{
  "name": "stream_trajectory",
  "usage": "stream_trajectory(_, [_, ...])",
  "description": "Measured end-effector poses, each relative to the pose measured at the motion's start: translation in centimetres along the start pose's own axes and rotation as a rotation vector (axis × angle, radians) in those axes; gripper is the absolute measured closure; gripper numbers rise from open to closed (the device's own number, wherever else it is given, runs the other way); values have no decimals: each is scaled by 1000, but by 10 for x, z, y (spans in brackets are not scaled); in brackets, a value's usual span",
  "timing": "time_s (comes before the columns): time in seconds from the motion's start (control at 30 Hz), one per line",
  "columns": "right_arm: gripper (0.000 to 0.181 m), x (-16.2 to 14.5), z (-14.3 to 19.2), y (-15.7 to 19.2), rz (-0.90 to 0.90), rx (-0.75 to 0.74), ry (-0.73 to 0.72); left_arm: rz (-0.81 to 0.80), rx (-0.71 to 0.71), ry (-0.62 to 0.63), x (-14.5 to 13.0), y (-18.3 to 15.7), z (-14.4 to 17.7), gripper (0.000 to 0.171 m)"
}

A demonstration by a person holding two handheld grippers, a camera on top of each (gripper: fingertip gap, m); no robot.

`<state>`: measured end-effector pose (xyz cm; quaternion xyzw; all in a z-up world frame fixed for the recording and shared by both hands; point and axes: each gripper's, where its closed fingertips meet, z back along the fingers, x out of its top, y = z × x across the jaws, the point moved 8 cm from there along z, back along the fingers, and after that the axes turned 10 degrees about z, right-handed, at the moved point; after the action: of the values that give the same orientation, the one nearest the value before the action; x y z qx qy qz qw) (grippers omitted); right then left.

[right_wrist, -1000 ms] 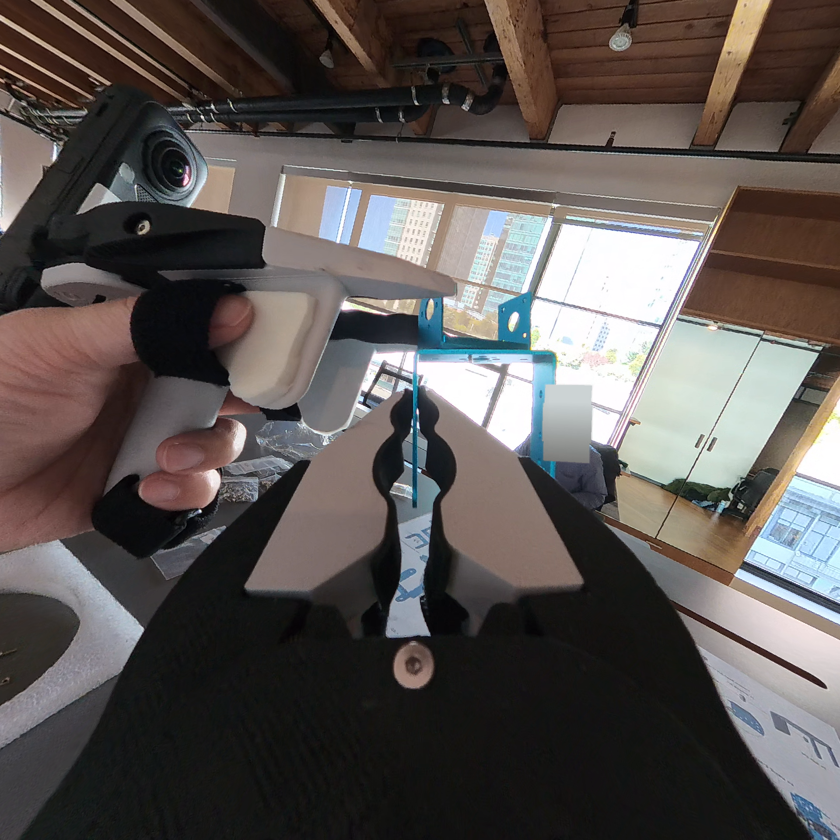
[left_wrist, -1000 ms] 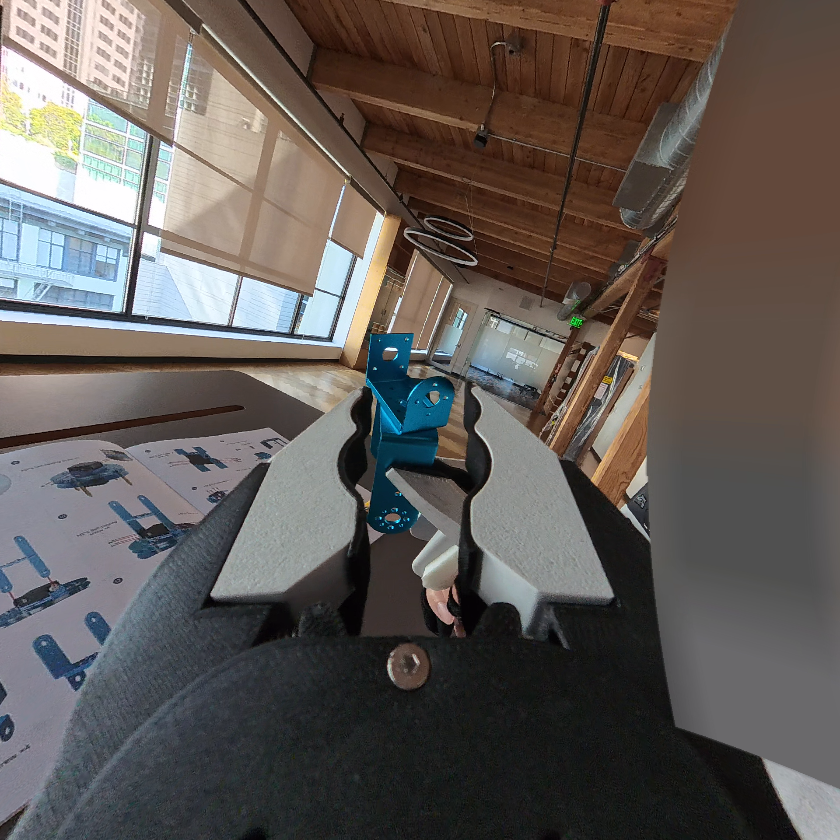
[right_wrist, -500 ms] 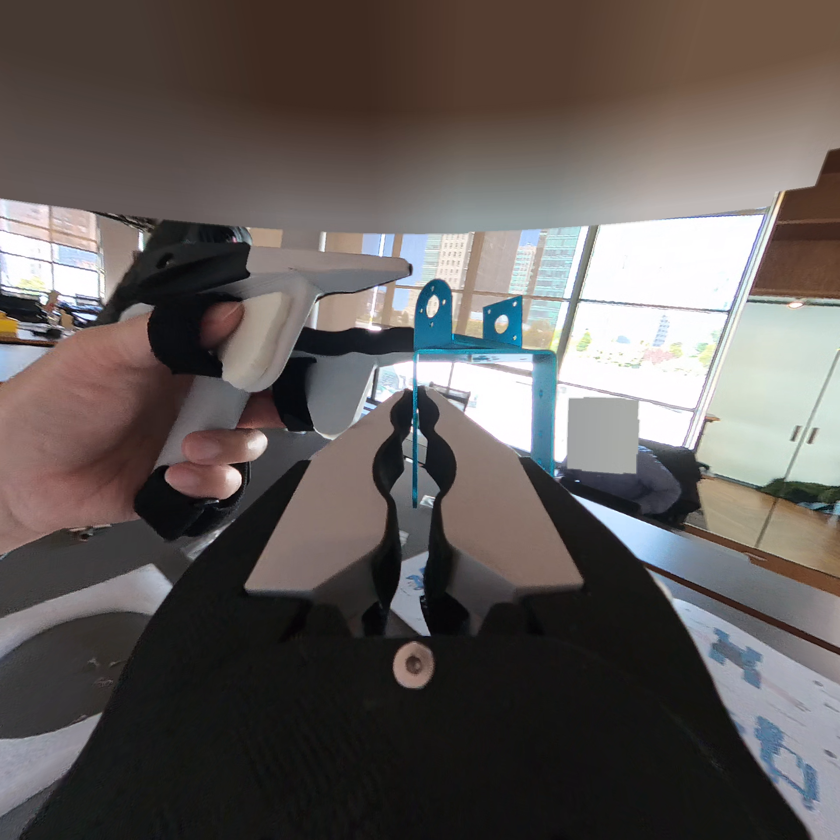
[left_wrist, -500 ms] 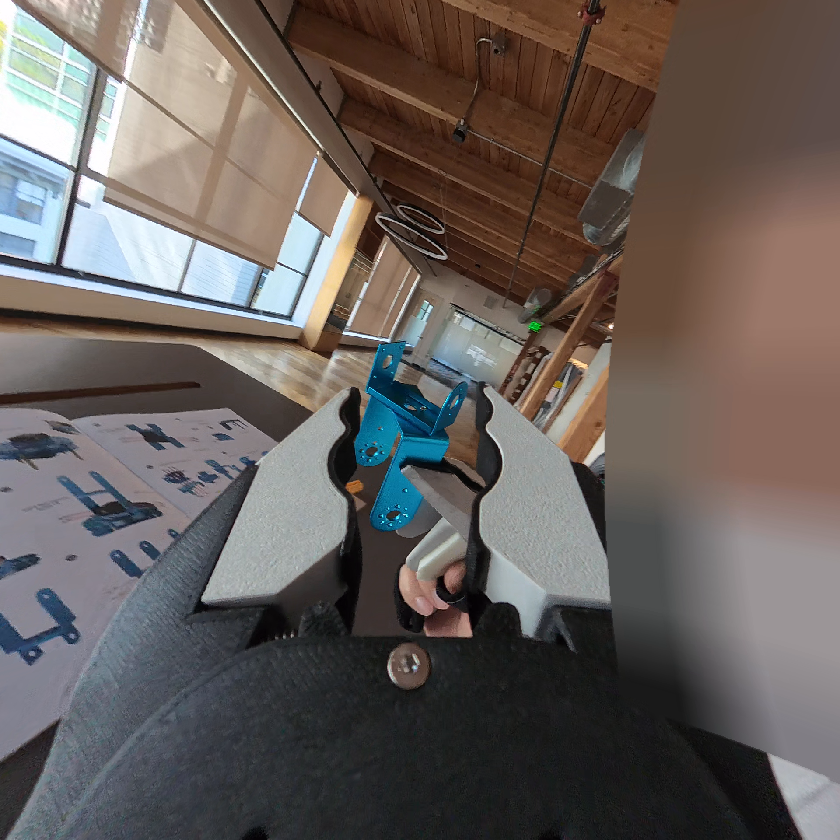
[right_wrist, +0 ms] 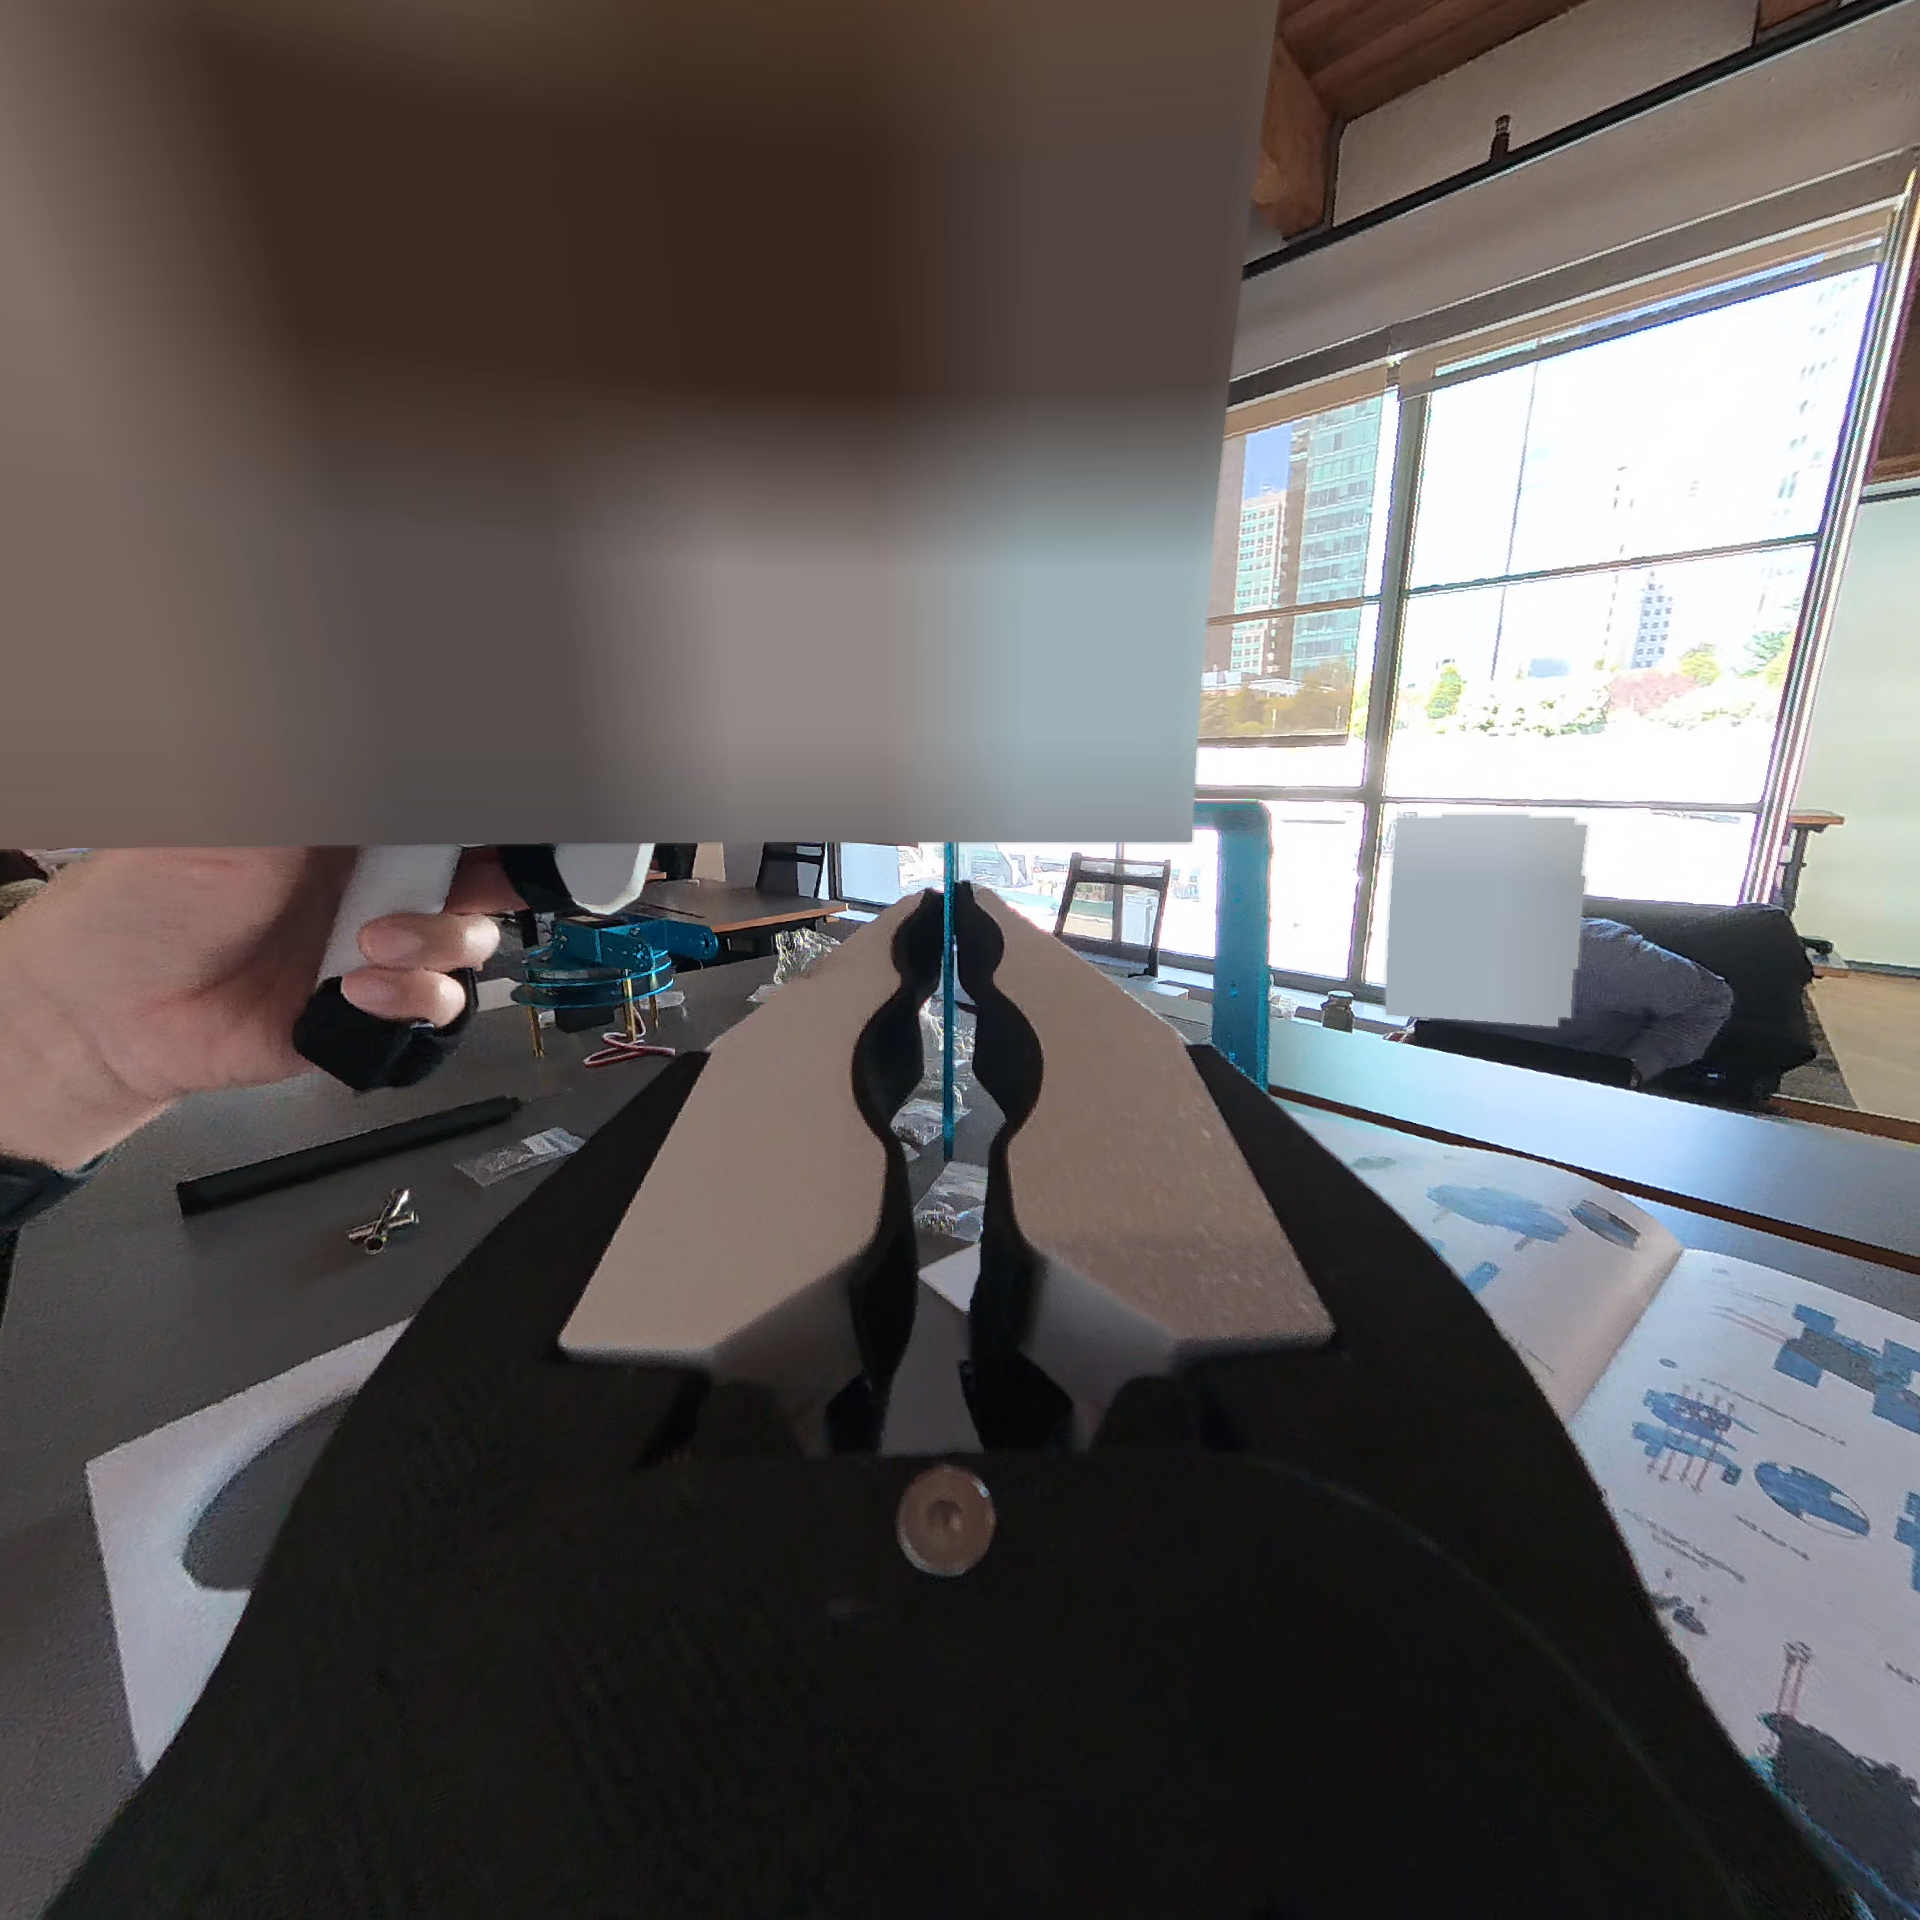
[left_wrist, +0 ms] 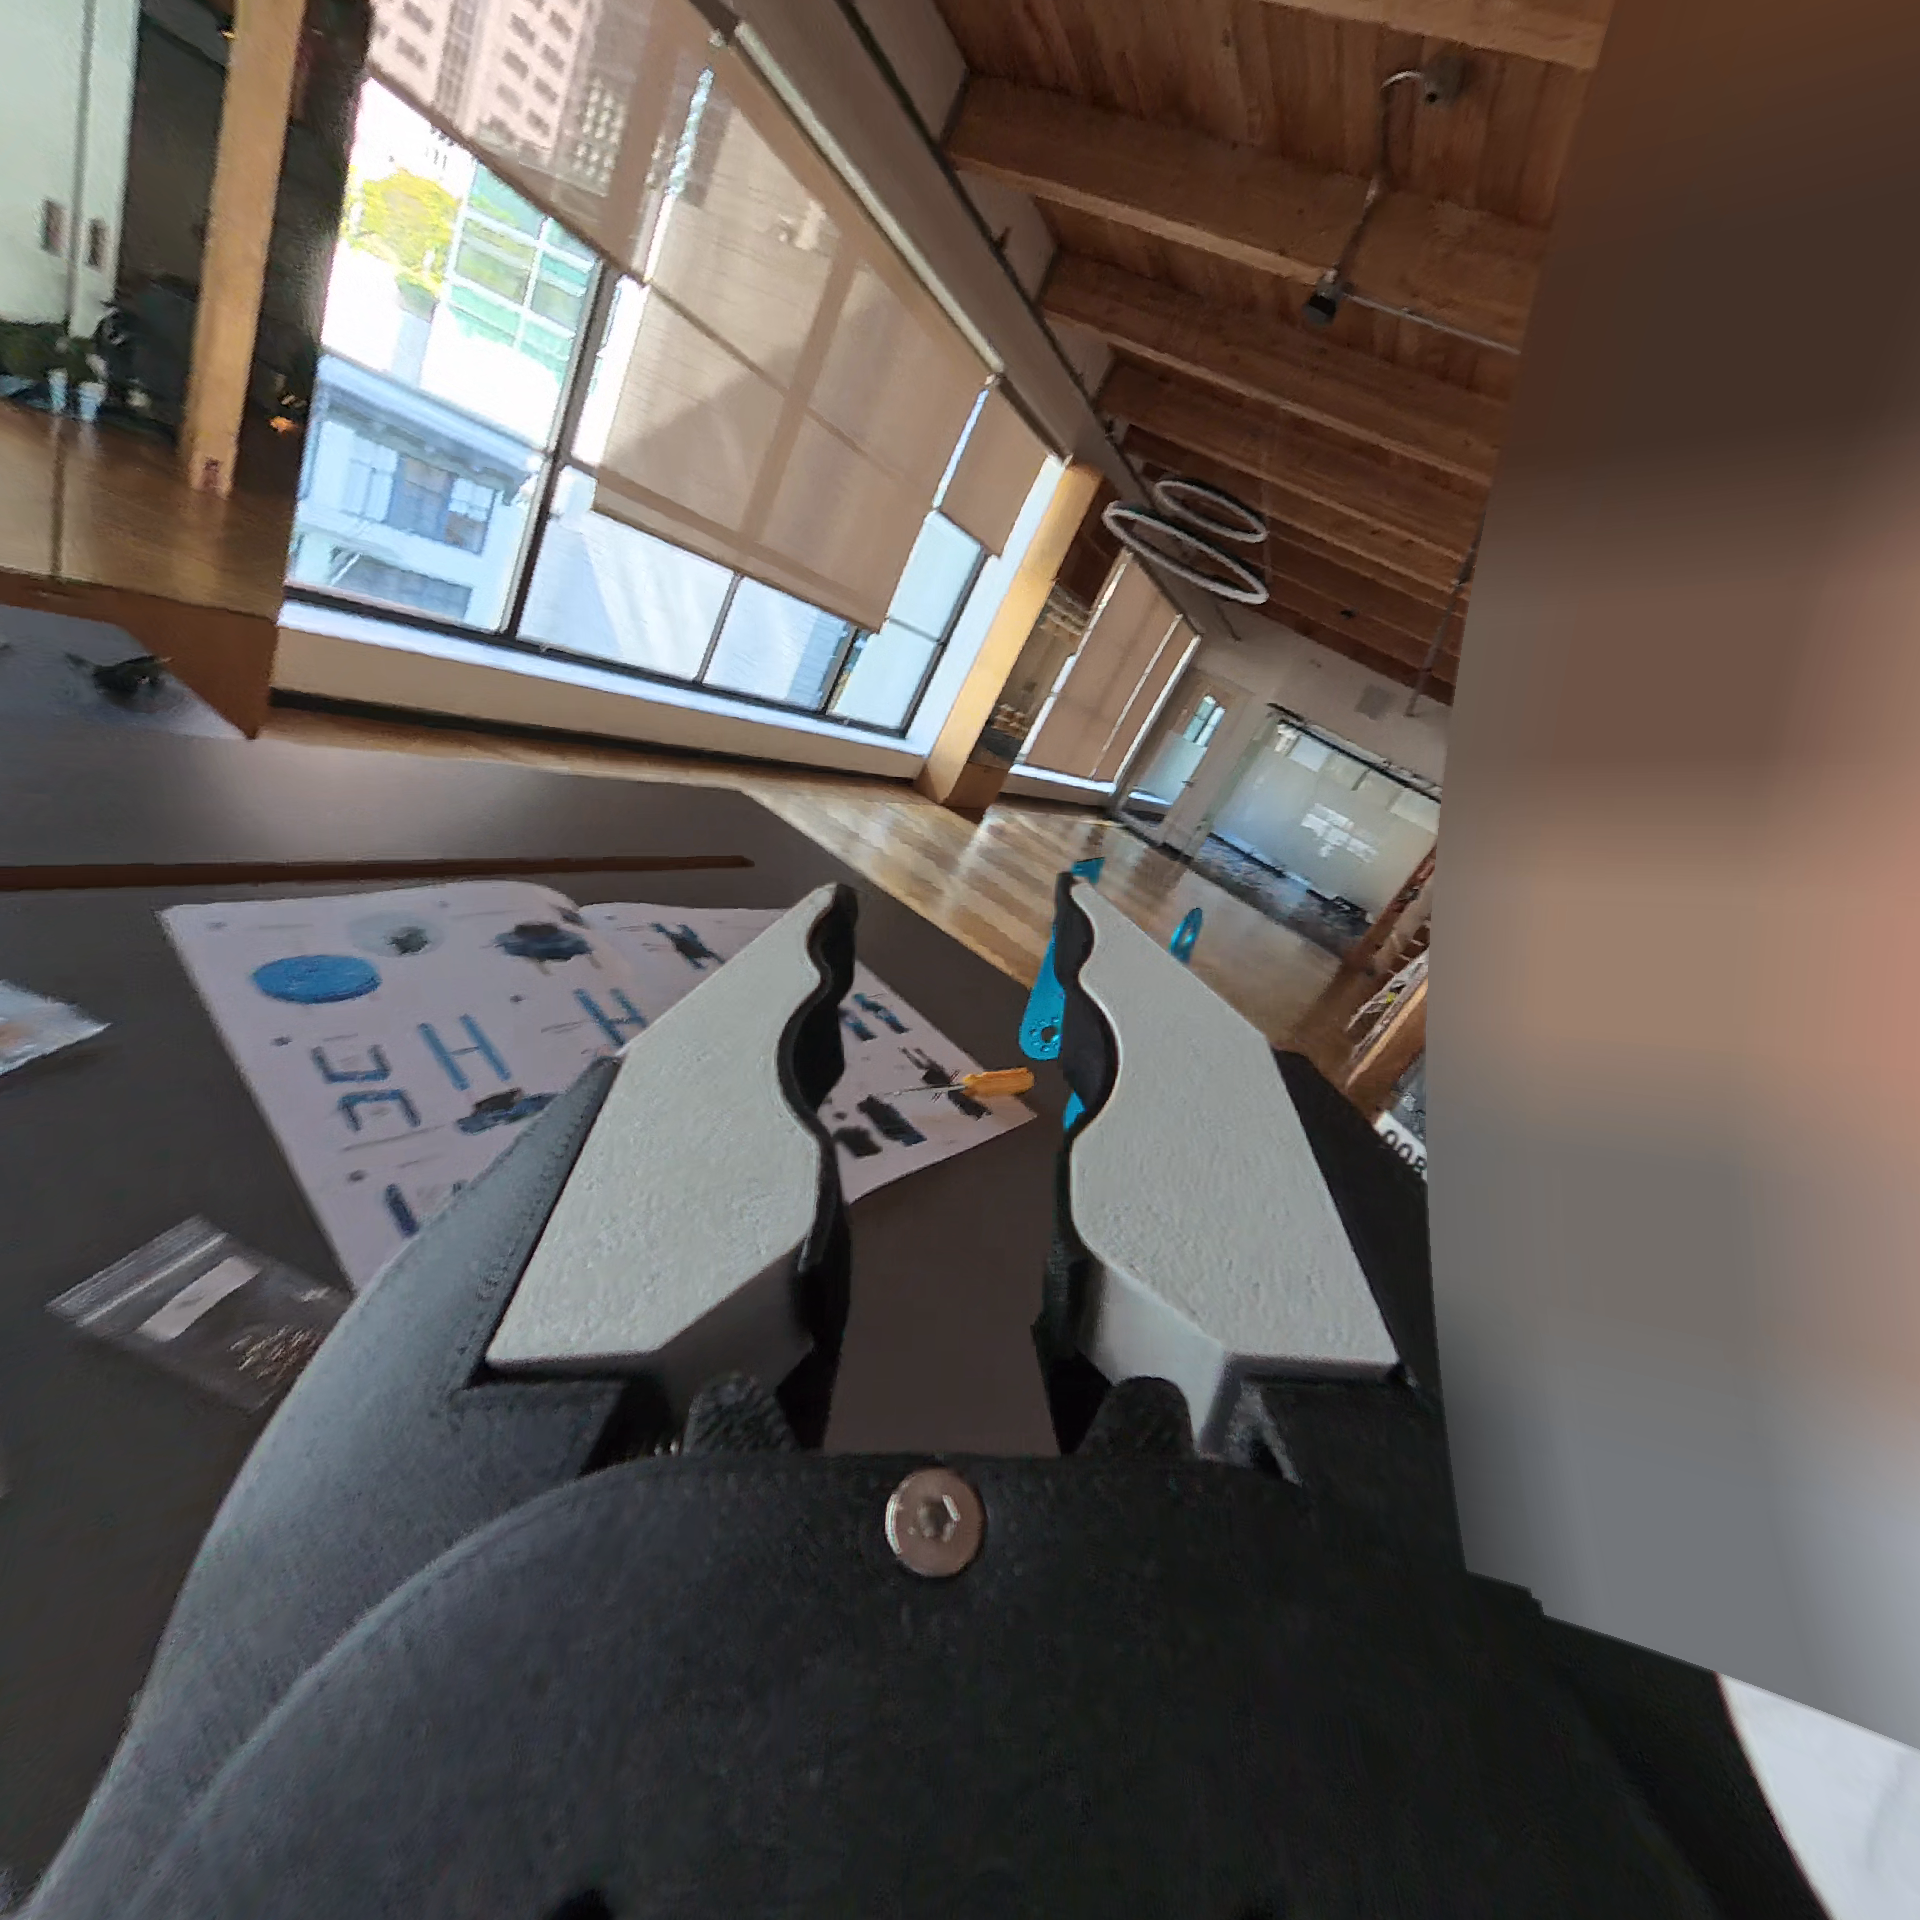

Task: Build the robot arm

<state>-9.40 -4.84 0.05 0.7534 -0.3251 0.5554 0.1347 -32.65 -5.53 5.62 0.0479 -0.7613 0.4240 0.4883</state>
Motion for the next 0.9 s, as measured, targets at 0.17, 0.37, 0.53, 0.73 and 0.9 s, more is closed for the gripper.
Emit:
stream_trajectory(0.17, [181, -9, 9, 3, -45, 32, 11, 60, 66, 97, -8, 14, 4, 140])
stream_trajectory(0.37, [181, -19, 16, 15, -117, 116, 35, 273, -13, 281, -45, 28, -8, 146])
stream_trajectory(0.53, [181, -31, 18, 25, -170, 175, 83, 305, 97, 355, -60, 28, -17, 150])
stream_trajectory(0.73, [181, -38, 17, 26, -210, 204, 101, 359, 129, 577, -47, 11, -34, 139])
stream_trajectory(0.9, [181, -38, 16, 31, -190, 221, 105, 323, 202, 750, -46, 3, -47, 131])
